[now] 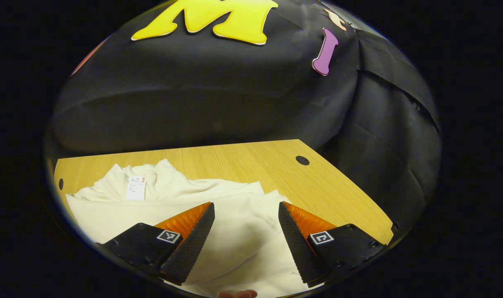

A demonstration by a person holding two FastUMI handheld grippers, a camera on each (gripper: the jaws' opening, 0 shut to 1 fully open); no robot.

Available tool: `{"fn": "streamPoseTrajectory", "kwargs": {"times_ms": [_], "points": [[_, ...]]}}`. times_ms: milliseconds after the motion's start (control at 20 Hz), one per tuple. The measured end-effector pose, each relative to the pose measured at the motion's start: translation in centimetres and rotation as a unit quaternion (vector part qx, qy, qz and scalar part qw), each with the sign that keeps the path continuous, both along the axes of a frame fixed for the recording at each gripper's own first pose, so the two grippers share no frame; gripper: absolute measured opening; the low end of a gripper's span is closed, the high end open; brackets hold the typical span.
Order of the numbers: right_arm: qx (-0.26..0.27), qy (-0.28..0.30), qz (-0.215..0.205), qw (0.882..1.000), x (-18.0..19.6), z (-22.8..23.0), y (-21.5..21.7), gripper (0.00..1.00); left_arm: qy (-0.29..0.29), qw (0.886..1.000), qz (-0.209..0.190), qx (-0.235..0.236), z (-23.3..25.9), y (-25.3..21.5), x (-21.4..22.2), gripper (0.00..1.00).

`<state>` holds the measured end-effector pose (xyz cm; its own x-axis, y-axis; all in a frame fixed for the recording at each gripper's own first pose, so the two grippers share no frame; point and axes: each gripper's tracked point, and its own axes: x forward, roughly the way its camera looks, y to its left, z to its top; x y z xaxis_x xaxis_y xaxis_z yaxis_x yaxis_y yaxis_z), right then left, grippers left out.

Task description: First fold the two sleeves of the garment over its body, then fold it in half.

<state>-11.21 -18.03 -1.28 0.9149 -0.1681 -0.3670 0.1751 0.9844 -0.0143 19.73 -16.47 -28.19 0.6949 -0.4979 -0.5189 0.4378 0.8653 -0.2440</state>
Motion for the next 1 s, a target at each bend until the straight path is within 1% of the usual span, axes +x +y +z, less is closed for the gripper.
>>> {"fn": "streamPoseTrajectory", "kwargs": {"times_ms": [50,250,300,350,400,600,650,700,850,1000], "points": [[0.002,-0.002,0.008,1.0,0.3,-0.1,0.5,0.67,-0.008,1.0,0.017,0.006,0.6,1.2,0.1,0.99],[0.01,-0.011,0.038,0.999,2.4,-0.6,2.4,0.68,-0.049,0.995,0.083,0.026,5.0,6.2,-1.4,0.99],[0.012,-0.013,0.046,0.999,3.1,-0.8,2.9,0.7,-0.06,0.992,0.103,0.034,6.7,7.5,-2.2,0.99],[0.015,-0.017,0.051,0.998,3.9,-0.8,3.5,0.78,-0.076,0.99,0.117,0.036,8.4,8.5,-2.9,0.99],[0.021,-0.023,0.056,0.998,4.8,-0.8,4.2,0.83,-0.089,0.987,0.128,0.038,9.7,9.0,-3.8,0.99],[0.031,-0.047,0.08,0.995,7.6,-0.2,7.4,0.83,-0.152,0.974,0.159,0.046,16.3,12.2,-7.8,0.99],[0.031,-0.053,0.087,0.994,8.1,0.1,8.2,0.84,-0.164,0.972,0.161,0.046,17.7,12.6,-8.8,0.98],[0.032,-0.056,0.092,0.994,8.6,0.1,8.9,0.87,-0.171,0.97,0.165,0.045,18.7,13.3,-9.8,0.98],[0.041,-0.052,0.115,0.991,9.6,-0.3,11.3,0.9,-0.171,0.969,0.177,0.029,20.0,15.6,-13.1,0.98],[0.046,-0.054,0.128,0.989,10.5,-0.4,12.9,0.91,-0.165,0.965,0.198,0.04,19.1,17.9,-14.9,0.98]]}}
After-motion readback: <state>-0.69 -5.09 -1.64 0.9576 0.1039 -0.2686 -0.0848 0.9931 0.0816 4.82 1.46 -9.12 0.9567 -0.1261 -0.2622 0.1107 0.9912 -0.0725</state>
